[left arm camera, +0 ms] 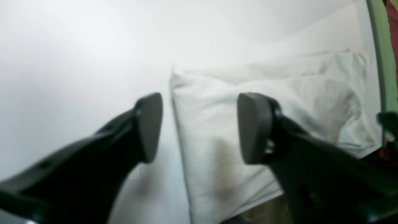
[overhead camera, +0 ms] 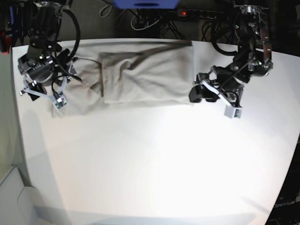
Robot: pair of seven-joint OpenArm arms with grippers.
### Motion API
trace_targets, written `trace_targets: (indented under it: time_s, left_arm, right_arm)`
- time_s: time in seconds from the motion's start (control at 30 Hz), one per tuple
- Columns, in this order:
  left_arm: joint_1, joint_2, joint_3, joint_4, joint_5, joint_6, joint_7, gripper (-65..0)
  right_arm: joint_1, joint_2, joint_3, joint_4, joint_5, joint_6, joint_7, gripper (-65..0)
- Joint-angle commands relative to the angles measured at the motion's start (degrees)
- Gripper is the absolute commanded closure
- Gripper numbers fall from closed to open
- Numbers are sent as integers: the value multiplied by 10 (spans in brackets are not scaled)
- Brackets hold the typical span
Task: Layout the t-shirt on the table in an organized manner, then fold the t-shirt properly
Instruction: 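Release the folded end and move the left gripper back along the strip, then grasp the folded bundle's ends with both grippers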
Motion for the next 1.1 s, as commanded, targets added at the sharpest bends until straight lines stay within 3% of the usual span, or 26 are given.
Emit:
trace_targets:
  time_s: [0.0, 0.1, 0.17, 0.47, 0.8, 0.97, 1.07]
  left_arm:
    - [1, -2, -4, -1, -5, 1, -2, -438]
    - [2, 1, -11, -23, -9, 1, -2, -590]
    - [2, 1, -11, -30, -10, 1, -2, -630]
    - [-1, 10, -10, -54, -3, 2, -2, -630]
    - [-15, 26, -6, -97, -1, 2, -6, -629]
    - [-25, 38, -6, -95, 42, 2, -2, -629]
    - [-26, 49, 6, -99, 77, 2, -2, -600]
  right_arm:
    - [11, 5, 2, 7, -1, -6, 3, -469]
    - [26, 5, 2, -6, -1, -6, 3, -470]
    - [30, 4, 3, -11, -1, -6, 3, -470]
    - [54, -8, 6, -34, -1, -6, 4, -469]
    - [93, -19, 88, -121, 0, -6, 6, -470]
    - [98, -20, 89, -149, 1, -6, 8, -470]
    - [96, -17, 89, -159, 38, -6, 8, -468]
